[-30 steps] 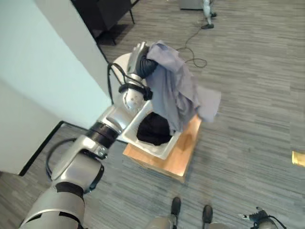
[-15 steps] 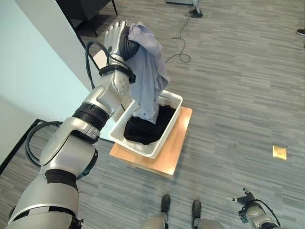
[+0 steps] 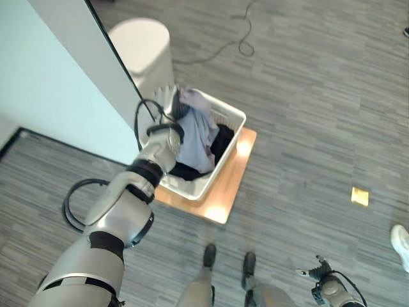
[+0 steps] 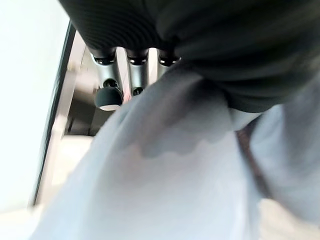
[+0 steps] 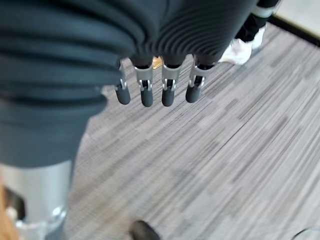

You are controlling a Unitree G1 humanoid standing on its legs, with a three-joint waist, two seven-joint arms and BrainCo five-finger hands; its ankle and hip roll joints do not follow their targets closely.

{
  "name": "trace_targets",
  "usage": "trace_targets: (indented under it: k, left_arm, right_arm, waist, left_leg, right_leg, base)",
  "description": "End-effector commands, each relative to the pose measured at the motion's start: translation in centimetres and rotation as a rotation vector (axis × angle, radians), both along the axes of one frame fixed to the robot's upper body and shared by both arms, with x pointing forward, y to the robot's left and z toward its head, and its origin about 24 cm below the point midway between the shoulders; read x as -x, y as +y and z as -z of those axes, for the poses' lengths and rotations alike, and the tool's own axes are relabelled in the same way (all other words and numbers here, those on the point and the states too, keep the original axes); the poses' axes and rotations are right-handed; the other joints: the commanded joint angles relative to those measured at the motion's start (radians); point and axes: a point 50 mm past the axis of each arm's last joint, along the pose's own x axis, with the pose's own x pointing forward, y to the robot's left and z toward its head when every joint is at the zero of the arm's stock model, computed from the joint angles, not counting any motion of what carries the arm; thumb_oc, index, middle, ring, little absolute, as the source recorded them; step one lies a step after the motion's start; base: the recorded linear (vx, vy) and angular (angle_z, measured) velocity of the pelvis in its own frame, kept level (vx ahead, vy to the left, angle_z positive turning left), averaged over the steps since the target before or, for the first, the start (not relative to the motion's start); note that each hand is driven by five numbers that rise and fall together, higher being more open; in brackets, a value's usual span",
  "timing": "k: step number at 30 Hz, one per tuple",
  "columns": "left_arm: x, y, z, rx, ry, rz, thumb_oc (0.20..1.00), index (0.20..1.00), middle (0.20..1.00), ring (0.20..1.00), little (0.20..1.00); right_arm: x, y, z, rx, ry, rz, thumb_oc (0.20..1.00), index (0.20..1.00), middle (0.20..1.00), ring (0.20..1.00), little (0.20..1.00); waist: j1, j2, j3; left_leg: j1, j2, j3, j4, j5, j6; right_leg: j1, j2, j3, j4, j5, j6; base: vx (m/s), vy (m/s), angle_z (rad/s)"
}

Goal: Pick up bed clothes into laundry basket.

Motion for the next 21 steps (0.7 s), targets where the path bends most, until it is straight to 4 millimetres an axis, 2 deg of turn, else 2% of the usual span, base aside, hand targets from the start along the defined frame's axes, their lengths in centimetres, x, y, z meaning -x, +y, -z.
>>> trace_targets:
  k: [1, 2, 3, 5, 7, 9, 11, 12, 13, 14, 15, 16, 17, 18, 19, 20, 21]
  left_arm:
    - [-1.1, 0.0, -4.5, 0.013, -0.146, -0.045, 1.0, 1.0, 1.0, 1.0, 1.0]
    - [-0.8, 0.5, -3.2, 0.015, -0.116, -0.061, 1.0, 1.0, 1.0, 1.0, 1.0]
    - [-0.8, 0.5, -3.2, 0.015, -0.116, -0.062, 1.0, 1.0, 1.0, 1.0, 1.0]
    - [-0.6, 0.2, -1.8, 0.055, -0.086, -0.058, 1.0, 1.0, 1.0, 1.0, 1.0]
    - [-0.5, 0.0, -1.5, 0.098, -0.091, -0.052, 1.0, 1.0, 1.0, 1.0, 1.0]
    - [-0.5, -0.2, -2.3, 0.187, -0.132, -0.029, 1.0, 1.0, 1.0, 1.0, 1.0]
    - [-0.2, -0.6, -3.3, 0.403, -0.204, 0.03, 1.0, 1.0, 1.0, 1.0, 1.0]
    - [0.9, -2.4, -6.0, 0.693, -0.335, 0.216, 1.0, 1.0, 1.0, 1.0, 1.0]
    - [0.9, -2.4, -6.0, 0.694, -0.335, 0.215, 1.0, 1.0, 1.0, 1.0, 1.0]
    - [1.4, -3.1, -6.1, 0.744, -0.345, 0.274, 1.0, 1.0, 1.0, 1.0, 1.0]
    - [3.7, -4.3, -7.0, 0.901, -0.4, 0.462, 1.0, 1.0, 1.0, 1.0, 1.0]
    - [4.7, -4.3, -6.8, 0.943, -0.415, 0.504, 1.0, 1.0, 1.0, 1.0, 1.0]
    - [4.8, -4.3, -6.8, 0.945, -0.416, 0.504, 1.0, 1.0, 1.0, 1.0, 1.0]
    - [5.6, -3.9, -6.7, 0.974, -0.438, 0.525, 1.0, 1.0, 1.0, 1.0, 1.0]
    - [7.1, -3.6, -6.2, 1.069, -0.449, 0.58, 1.0, 1.0, 1.0, 1.0, 1.0]
    - [7.2, -3.5, -6.2, 1.072, -0.45, 0.579, 1.0, 1.0, 1.0, 1.0, 1.0]
    - [7.8, -3.6, -5.8, 1.098, -0.448, 0.597, 1.0, 1.0, 1.0, 1.0, 1.0]
  right_arm:
    - [-0.4, -0.8, -0.6, 0.05, -0.047, -0.038, 1.0, 1.0, 1.0, 1.0, 1.0]
    - [-0.7, -0.8, -0.7, 0.054, -0.056, -0.051, 1.0, 1.0, 1.0, 1.0, 1.0]
    - [-0.7, -0.8, -0.7, 0.055, -0.056, -0.052, 1.0, 1.0, 1.0, 1.0, 1.0]
    - [-1.6, -0.7, -1.2, 0.089, -0.073, -0.105, 1.0, 1.0, 1.0, 1.0, 1.0]
    - [-3.2, -0.5, -2.0, 0.104, -0.126, -0.142, 1.0, 1.0, 1.0, 1.0, 1.0]
    - [-5.0, -0.3, -3.3, 0.116, -0.197, -0.177, 1.0, 1.0, 1.0, 1.0, 1.0]
    - [-8.0, -1.0, -5.8, 0.204, -0.299, -0.236, 1.0, 1.0, 1.0, 1.0, 1.0]
    - [-11.6, -2.0, -9.9, 0.374, -0.432, -0.351, 1.0, 1.0, 1.0, 1.0, 1.0]
    - [-11.6, -2.0, -10.0, 0.376, -0.431, -0.352, 1.0, 1.0, 1.0, 1.0, 1.0]
    - [-12.8, -2.2, -11.3, 0.398, -0.474, -0.354, 1.0, 1.0, 1.0, 1.0, 1.0]
    - [-17.1, -5.6, -19.9, 0.582, -0.689, -0.325, 1.0, 1.0, 1.0, 1.0, 1.0]
    - [-18.1, -6.7, -23.5, 0.634, -0.774, -0.3, 1.0, 1.0, 1.0, 1.0, 1.0]
    - [-18.1, -6.7, -23.6, 0.635, -0.774, -0.301, 1.0, 1.0, 1.0, 1.0, 1.0]
    - [-18.9, -7.5, -27.7, 0.682, -0.885, -0.272, 1.0, 1.0, 1.0, 1.0, 1.0]
    - [-19.3, -7.4, -34.9, 0.751, -1.101, -0.265, 1.0, 1.0, 1.0, 1.0, 1.0]
    - [-19.3, -7.4, -34.9, 0.752, -1.1, -0.267, 1.0, 1.0, 1.0, 1.0, 1.0]
    - [-19.3, -6.9, -37.6, 0.764, -1.194, -0.263, 1.0, 1.0, 1.0, 1.0, 1.0]
  waist:
    - [0.042, 0.046, 0.021]
    - [0.044, 0.047, 0.028]
    - [0.043, 0.047, 0.029]
    - [0.05, 0.048, 0.028]
    - [0.053, 0.055, 0.026]
    - [0.059, 0.064, 0.022]
    - [0.069, 0.076, 0.02]
    - [0.092, 0.09, 0.015]
    - [0.09, 0.091, 0.014]
    - [0.098, 0.095, 0.01]
    - [0.124, 0.108, -0.005]
    - [0.134, 0.112, -0.009]
    - [0.133, 0.113, -0.009]
    - [0.141, 0.112, -0.014]
    - [0.155, 0.109, -0.025]
    - [0.152, 0.112, -0.025]
    - [0.164, 0.109, -0.029]
  left_leg:
    - [0.021, 0.065, -0.016, 0.003, -0.033, -0.061]
    - [0.026, 0.062, -0.015, 0.003, -0.034, -0.06]
    - [0.027, 0.062, -0.015, 0.003, -0.035, -0.06]
    - [0.032, 0.058, -0.016, 0.003, -0.037, -0.059]
    - [0.037, 0.055, -0.017, 0.003, -0.039, -0.057]
    - [0.045, 0.053, -0.017, 0.003, -0.043, -0.056]
    - [0.059, 0.051, -0.018, 0.003, -0.047, -0.056]
    - [0.075, 0.051, -0.019, 0.003, -0.056, -0.058]
    - [0.072, 0.05, -0.02, 0.003, -0.051, -0.057]
    - [0.074, 0.049, -0.022, 0.003, -0.051, -0.056]
    - [0.089, 0.049, -0.024, 0.003, -0.054, -0.06]
    - [0.099, 0.052, -0.024, 0.003, -0.061, -0.061]
    - [0.095, 0.051, -0.024, 0.003, -0.056, -0.061]
    - [0.099, 0.051, -0.026, 0.003, -0.056, -0.062]
    - [0.104, 0.051, -0.028, 0.003, -0.053, -0.065]
    - [0.104, 0.051, -0.028, 0.003, -0.053, -0.065]
    - [0.104, 0.05, -0.031, 0.003, -0.051, -0.067]
  right_leg:
    - [0.03, -0.102, -0.036, 0.015, -0.005, 0.141]
    - [0.034, -0.105, -0.039, 0.015, -0.006, 0.138]
    - [0.035, -0.105, -0.04, 0.015, -0.006, 0.138]
    - [0.042, -0.109, -0.046, 0.015, -0.011, 0.136]
    - [0.047, -0.114, -0.05, 0.015, -0.012, 0.136]
    - [0.052, -0.12, -0.052, 0.015, -0.013, 0.137]
    - [0.065, -0.124, -0.052, 0.015, -0.016, 0.135]
    - [0.082, -0.128, -0.058, 0.015, -0.024, 0.134]
    - [0.079, -0.129, -0.058, 0.015, -0.02, 0.135]
    - [0.082, -0.131, -0.058, 0.015, -0.022, 0.134]
    - [0.097, -0.136, -0.06, 0.015, -0.025, 0.133]
    - [0.108, -0.134, -0.058, 0.015, -0.032, 0.132]
    - [0.105, -0.136, -0.059, 0.015, -0.028, 0.132]
    - [0.111, -0.136, -0.058, 0.015, -0.03, 0.131]
    - [0.12, -0.134, -0.058, 0.015, -0.032, 0.125]
    - [0.121, -0.134, -0.059, 0.015, -0.032, 0.125]
    - [0.125, -0.133, -0.062, 0.015, -0.034, 0.123]
  base:
    - [-0.04, 0.041, -0.14]
    - [-0.01, 0.034, -0.09]
    - [0.0, 0.0, 0.0]
    - [0.0, 0.0, 0.0]
    - [0.0, 0.016, 0.05]
    - [0.0, 0.007, 0.02]
    - [0.05, -0.014, -0.03]
    - [0.04, -0.022, 0.0]
    - [0.03, -0.01, 0.02]
    - [0.03, 0.01, 0.09]
    - [0.06, -0.009, 0.05]
    - [0.04, -0.012, 0.01]
    - [0.0, 0.0, 0.0]
    - [0.02, -0.032, 0.01]
    - [0.04, -0.037, 0.1]
    - [0.03, -0.047, 0.08]
    - [0.02, -0.055, 0.05]
